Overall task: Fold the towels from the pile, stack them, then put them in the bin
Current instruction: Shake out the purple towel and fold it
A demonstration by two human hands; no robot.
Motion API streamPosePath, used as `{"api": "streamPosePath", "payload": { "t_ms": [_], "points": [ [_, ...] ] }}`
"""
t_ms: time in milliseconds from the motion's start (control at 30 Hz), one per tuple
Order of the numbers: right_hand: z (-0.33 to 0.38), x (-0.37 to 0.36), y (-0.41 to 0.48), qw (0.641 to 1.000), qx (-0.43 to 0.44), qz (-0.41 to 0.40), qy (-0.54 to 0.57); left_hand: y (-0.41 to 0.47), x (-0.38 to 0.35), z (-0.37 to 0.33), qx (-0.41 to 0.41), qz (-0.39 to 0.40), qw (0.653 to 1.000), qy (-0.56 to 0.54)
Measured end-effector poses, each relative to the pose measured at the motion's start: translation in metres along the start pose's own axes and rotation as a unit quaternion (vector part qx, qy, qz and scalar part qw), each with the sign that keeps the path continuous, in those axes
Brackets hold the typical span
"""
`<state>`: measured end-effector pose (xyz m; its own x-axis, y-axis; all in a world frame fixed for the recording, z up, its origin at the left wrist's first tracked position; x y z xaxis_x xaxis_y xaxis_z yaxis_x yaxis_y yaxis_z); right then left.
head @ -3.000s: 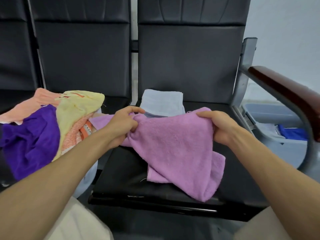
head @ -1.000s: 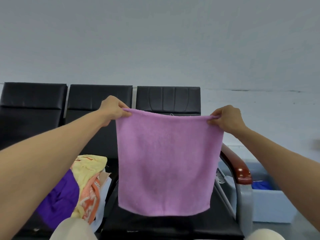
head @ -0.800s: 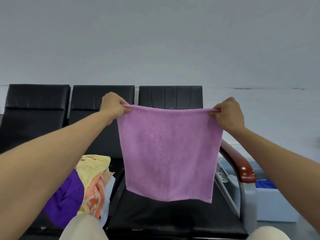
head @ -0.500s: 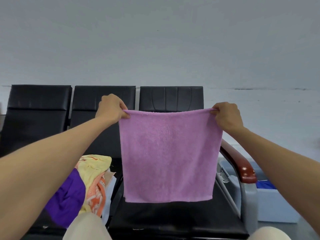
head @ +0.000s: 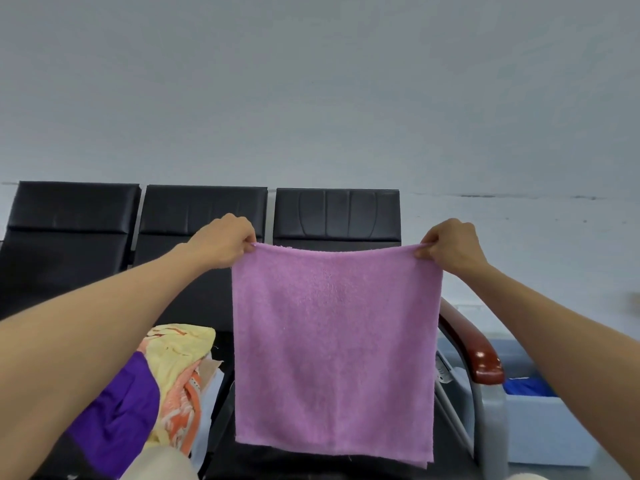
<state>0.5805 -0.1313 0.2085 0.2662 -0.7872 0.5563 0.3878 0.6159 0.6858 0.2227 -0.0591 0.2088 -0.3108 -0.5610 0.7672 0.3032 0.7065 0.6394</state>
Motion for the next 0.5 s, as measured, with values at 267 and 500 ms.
{"api": "streamPosePath", "payload": {
  "t_ms": [267,500],
  "points": [
    [-0.03,-0.052,0.006,0.997,-0.012,0.053,-0.05,0.017,-0.073,0.019,0.11,0.067,0.981,-0.143],
    [-0.071,-0.129,0.008,0.996,-0.026,0.062,-0.065,0.022,-0.171,0.054,0.284,-0.005,0.906,-0.314]
  ]
}}
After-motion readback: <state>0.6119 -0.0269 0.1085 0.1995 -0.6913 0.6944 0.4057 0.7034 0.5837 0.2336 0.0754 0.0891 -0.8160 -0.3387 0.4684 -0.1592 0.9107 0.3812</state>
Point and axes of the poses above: each hand's wrist, its own y-axis towards the middle knuckle, its own x-axis out of the back of the hand, z = x × y, the point moved 9 cm from there along y, towards the middle knuckle, and after that the axes turned 9 degrees about -z, right-handed, at the moved point
